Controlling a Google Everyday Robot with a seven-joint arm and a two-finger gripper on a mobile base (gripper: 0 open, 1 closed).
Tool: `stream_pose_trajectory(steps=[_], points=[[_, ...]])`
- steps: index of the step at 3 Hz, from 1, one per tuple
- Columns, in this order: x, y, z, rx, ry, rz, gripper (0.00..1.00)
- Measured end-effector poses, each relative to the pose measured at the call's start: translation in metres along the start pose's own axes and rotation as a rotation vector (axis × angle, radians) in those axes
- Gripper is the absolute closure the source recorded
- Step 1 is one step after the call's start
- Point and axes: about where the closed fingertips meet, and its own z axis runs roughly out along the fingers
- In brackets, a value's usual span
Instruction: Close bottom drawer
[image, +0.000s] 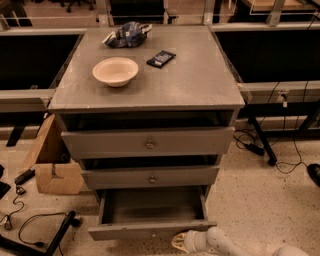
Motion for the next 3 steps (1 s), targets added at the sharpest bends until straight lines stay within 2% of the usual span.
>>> stream_pose_trajectory(steps=[3], points=[[-0.011, -0.030, 0.009, -0.006, -0.001, -0.029, 1.00]])
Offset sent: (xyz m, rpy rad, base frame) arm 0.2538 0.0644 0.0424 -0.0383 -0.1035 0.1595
